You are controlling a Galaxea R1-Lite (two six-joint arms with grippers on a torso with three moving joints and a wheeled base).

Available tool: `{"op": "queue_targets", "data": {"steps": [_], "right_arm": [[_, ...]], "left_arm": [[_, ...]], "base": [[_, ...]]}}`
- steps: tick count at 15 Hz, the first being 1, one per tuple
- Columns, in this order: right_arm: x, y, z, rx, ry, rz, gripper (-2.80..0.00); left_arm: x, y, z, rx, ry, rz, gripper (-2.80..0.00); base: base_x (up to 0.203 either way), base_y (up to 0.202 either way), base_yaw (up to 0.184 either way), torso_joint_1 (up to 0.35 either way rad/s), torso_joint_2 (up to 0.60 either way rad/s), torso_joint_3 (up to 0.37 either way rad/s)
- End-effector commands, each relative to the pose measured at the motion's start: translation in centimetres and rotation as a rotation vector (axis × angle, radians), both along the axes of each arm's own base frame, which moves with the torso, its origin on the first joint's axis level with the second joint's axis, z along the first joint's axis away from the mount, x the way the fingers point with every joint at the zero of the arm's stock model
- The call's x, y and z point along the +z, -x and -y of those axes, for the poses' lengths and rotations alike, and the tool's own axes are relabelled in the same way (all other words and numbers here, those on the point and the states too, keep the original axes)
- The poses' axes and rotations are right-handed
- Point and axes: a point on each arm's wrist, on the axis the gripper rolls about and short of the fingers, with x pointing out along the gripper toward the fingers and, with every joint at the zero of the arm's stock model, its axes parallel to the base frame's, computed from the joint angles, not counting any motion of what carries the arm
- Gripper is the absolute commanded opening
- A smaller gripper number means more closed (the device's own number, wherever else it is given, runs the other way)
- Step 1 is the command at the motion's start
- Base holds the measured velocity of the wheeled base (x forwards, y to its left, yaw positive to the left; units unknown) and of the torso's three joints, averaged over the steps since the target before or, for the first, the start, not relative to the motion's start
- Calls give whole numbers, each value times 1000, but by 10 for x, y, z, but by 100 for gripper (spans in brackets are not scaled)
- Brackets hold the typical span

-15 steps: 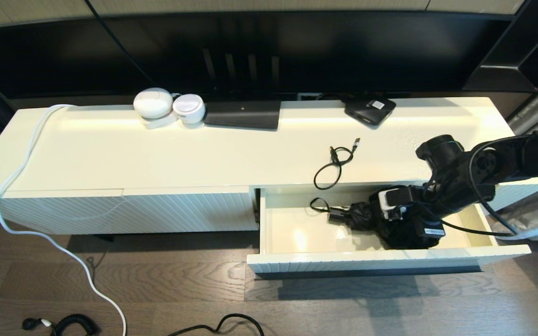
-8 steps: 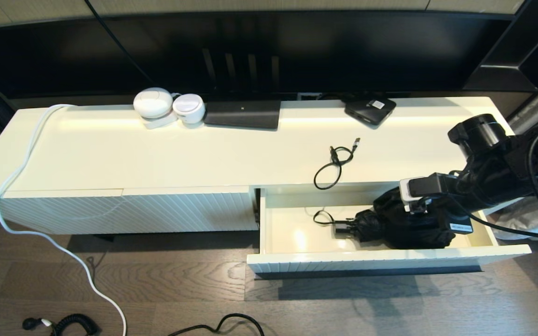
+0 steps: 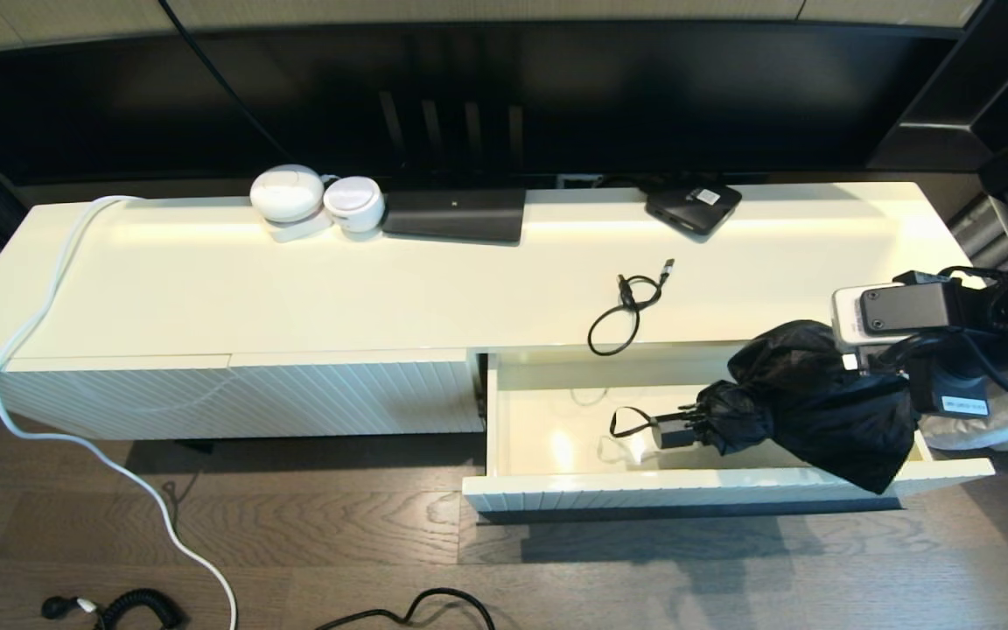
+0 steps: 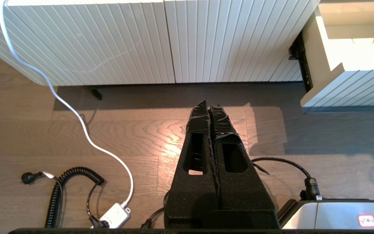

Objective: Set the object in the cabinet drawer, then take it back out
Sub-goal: Take the umbrella out of the drawer and put it on the table

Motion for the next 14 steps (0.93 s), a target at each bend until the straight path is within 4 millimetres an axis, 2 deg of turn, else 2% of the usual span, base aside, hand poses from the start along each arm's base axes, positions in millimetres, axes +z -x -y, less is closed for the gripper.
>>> {"op": "queue_targets", "data": {"steps": [1, 3, 8, 9, 12, 14], "right_arm": [[17, 14, 2, 5, -3, 56, -280], [42, 37, 5, 1, -9, 113, -280], [73, 42, 16, -47, -10, 203, -280], [79, 39, 23, -79, -10, 229, -280], [81, 20, 35, -129, -6, 264, -280], [78, -2, 44, -157, -6, 300, -280]], "left_arm": [[0, 0, 0, 0, 1, 0, -280], [0, 0, 0, 0, 1, 0, -280], [0, 0, 0, 0, 1, 0, -280], [0, 0, 0, 0, 1, 0, -280], [0, 0, 0, 0, 1, -1, -280], [0, 0, 0, 0, 1, 0, -280]], "base": [[0, 0, 0, 0, 0, 0], [0, 0, 0, 0, 0, 0], [0, 0, 0, 0, 0, 0], [0, 0, 0, 0, 0, 0], [0, 0, 0, 0, 0, 0], [0, 0, 0, 0, 0, 0]]}}
